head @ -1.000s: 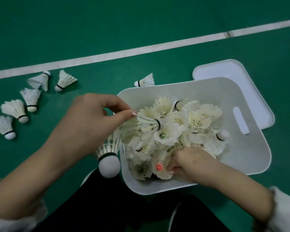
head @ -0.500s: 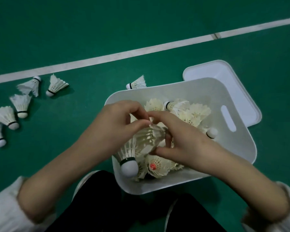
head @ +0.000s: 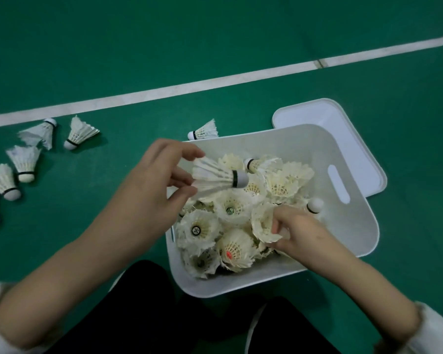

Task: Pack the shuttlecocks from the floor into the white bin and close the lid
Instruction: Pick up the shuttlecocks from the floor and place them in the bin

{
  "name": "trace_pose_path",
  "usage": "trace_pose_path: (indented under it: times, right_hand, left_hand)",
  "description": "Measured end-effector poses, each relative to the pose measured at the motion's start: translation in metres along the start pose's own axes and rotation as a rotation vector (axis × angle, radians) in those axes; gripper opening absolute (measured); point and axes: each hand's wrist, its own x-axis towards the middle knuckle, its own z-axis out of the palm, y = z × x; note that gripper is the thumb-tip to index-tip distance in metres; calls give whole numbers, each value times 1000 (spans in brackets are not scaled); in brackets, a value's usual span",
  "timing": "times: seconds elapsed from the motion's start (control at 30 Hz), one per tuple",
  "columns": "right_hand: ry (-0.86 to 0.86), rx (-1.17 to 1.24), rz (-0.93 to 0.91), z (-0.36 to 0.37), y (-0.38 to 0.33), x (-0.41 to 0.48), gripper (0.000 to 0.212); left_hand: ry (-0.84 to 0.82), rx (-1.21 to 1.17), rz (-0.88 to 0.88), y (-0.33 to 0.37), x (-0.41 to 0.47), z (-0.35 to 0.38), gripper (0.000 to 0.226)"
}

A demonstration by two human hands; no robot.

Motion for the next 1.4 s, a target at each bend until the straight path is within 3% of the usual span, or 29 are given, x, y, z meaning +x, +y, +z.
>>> trace_pose_path:
  times: [0.07,0.27,0.43,0.53,0.6,0.67,0.77,0.9,1.0,1.07,1.2,1.3,1.4]
  right_hand:
    - [-25,-96,-28,-2,-3,7,41]
    - [-28,-104,33,-19,-9,6,37]
    - [-140,-300,43,13,-8,12,18]
    - [-175,-312,74,-7,-15,8,33]
    - [-12,-187,24,-28,-30,5,38]
    - [197,-26,-146,-43,-55,8,38]
    - [124,-29,-313,-45,-89,29,54]
    - [172,-205,-334,-37,-101,69,19]
    - [299,-133,-276,-41,-95,79,13]
    - [286,-184,-264,-34,-89,78,14]
    - [82,-384,-203,-2,-78,89,20]
    - [26,-411,-160,-5,-82,101,23]
    - [-62,-625,-151,-20,-95,99,42]
  left_hand:
    - [45,6,-9,0,-2,2,46]
    - [110,80,25,-5,-2,-2,29]
    - [192,246,116,-9,2,-12,17]
    - [166,310,185,-19,2,-13,11]
    - [136,320,211,-24,0,-9,9]
    - [99,300,227,-26,-1,-7,12]
    - [58,269,281,-26,4,-3,12]
    - [99,279,339,-31,12,-9,13]
    - [275,262,261,-44,15,-34,12]
    - [344,261,124,-59,13,-50,13]
    - [273,285,-117,-105,2,-58,19]
    - [220,261,-186,-129,-9,-52,15]
    - [159,261,-209,-145,-20,-45,8]
